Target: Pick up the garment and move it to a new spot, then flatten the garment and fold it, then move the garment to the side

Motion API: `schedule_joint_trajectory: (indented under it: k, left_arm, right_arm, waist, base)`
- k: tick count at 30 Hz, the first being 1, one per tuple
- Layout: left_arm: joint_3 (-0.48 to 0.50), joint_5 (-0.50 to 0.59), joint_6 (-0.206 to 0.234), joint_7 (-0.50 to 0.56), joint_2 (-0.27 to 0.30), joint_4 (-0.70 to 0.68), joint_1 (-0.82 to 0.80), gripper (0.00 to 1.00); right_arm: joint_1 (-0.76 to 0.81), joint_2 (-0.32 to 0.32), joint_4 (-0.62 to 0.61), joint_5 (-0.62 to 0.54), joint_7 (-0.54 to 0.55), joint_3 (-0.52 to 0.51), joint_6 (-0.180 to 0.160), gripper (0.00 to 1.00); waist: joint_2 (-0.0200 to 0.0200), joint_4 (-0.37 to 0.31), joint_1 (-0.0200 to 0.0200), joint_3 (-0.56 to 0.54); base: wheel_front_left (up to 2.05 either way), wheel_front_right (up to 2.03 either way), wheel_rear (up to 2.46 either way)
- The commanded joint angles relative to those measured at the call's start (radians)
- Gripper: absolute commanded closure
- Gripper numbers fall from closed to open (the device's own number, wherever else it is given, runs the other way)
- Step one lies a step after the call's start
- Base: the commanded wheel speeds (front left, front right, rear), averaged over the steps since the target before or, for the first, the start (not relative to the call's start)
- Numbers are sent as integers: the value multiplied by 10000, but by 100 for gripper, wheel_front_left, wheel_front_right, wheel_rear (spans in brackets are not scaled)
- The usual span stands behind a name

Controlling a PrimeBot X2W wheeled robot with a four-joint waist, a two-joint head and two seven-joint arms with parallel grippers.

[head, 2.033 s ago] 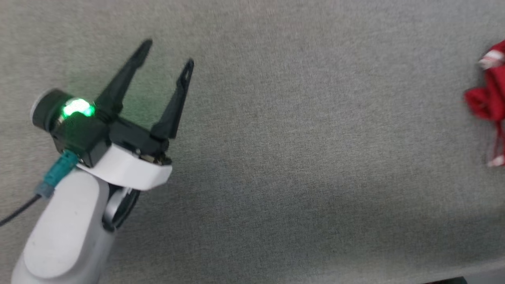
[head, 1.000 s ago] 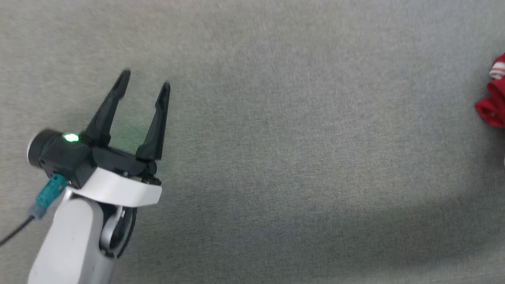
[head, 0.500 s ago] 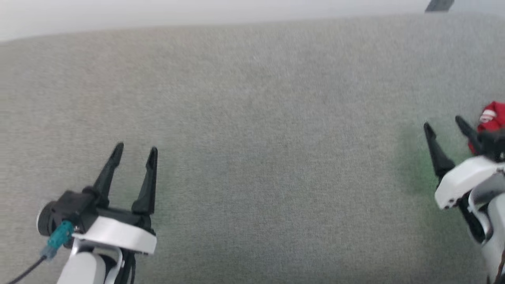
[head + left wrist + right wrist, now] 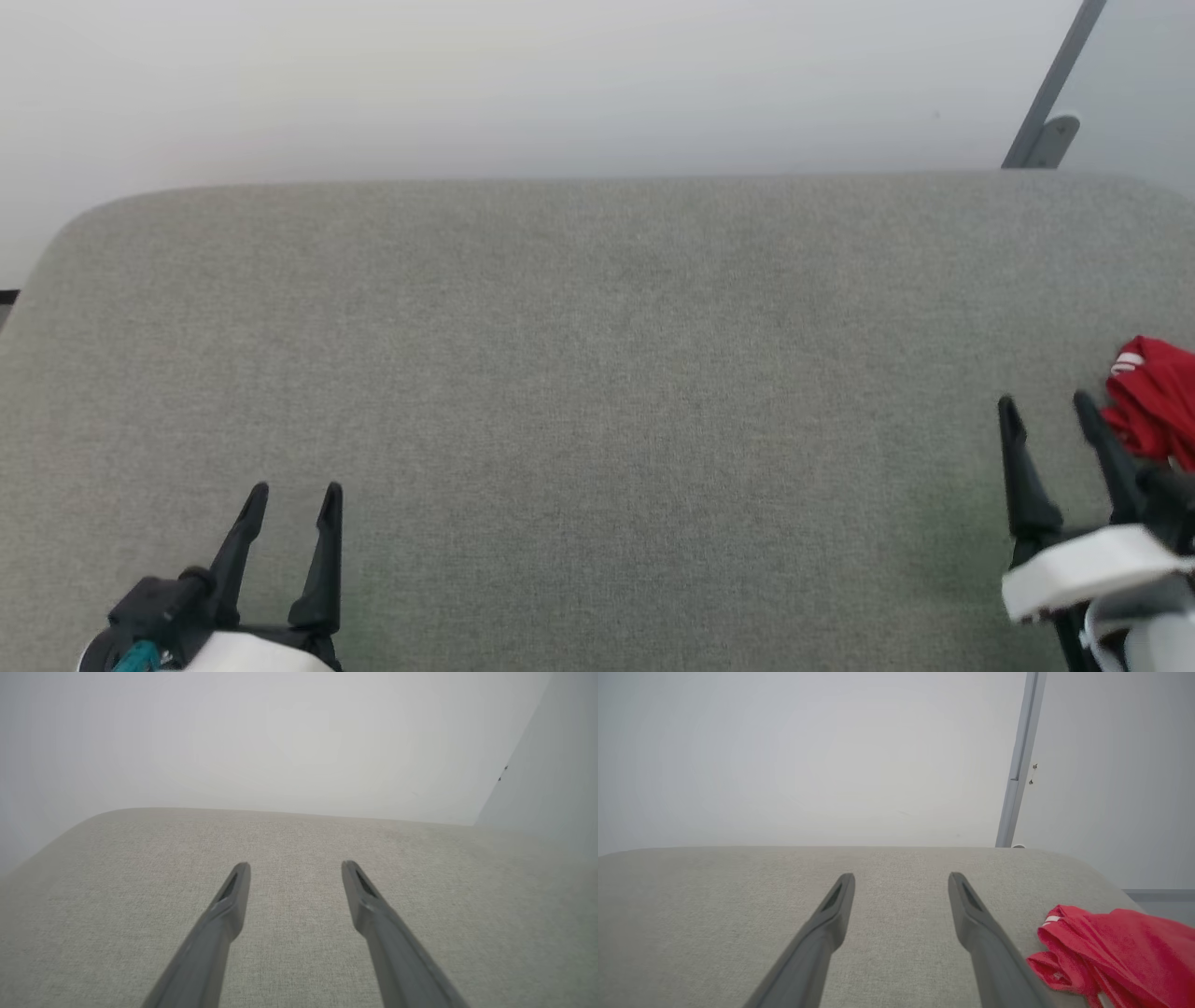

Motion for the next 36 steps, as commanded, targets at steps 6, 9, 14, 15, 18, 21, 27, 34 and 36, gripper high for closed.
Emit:
schedule_joint_trajectory:
  k: [6,9,14,15,18,21,27,34,36]
  left_arm:
    - [126,-32,13,-14,-128,-316,649,0]
    - [113,-96,13,-14,-116,-464,877,0]
    - [160,-250,13,-14,-186,-700,1116,0]
    - [146,-253,13,-14,-179,-715,1156,0]
    - [119,-291,13,-14,-153,-722,1163,0]
    - [127,-283,13,-14,-136,-721,1135,0]
    - [169,-239,13,-14,-147,-819,1125,0]
    - [168,-189,13,-14,-140,-893,1107,0]
    - [169,-187,13,-14,-139,-890,1133,0]
  right_arm:
    - [1081,540,-841,-77,-76,-435,-8,0]
    - [1475,750,-1217,-104,-77,-556,-7,0]
    - [1816,984,-1681,-148,-23,-638,-7,0]
    - [1865,1017,-1741,-157,-15,-672,-7,0]
    - [1948,1114,-1875,-167,-3,-747,-7,0]
    - [1996,1167,-1972,-179,49,-778,-7,0]
    - [2013,1162,-2098,-186,148,-770,-7,0]
    - [2016,1212,-2160,-198,195,-716,-7,0]
    - [2025,1223,-2176,-203,204,-707,-7,0]
  waist:
    - [0,78,0,-535]
    - [0,74,0,-613]
    - [0,58,0,-682]
    - [0,64,0,-691]
    - [0,99,0,-705]
    - [0,130,0,-696]
    - [0,190,0,-663]
    - [0,241,0,-623]
    - [0,246,0,-616]
  base:
    - [0,0,0]
    - [0,0,0]
    - [0,0,0]
    - [0,0,0]
    - [0,0,0]
    - [0,0,0]
    - [0,0,0]
    - [0,0,0]
    - [0,0,0]
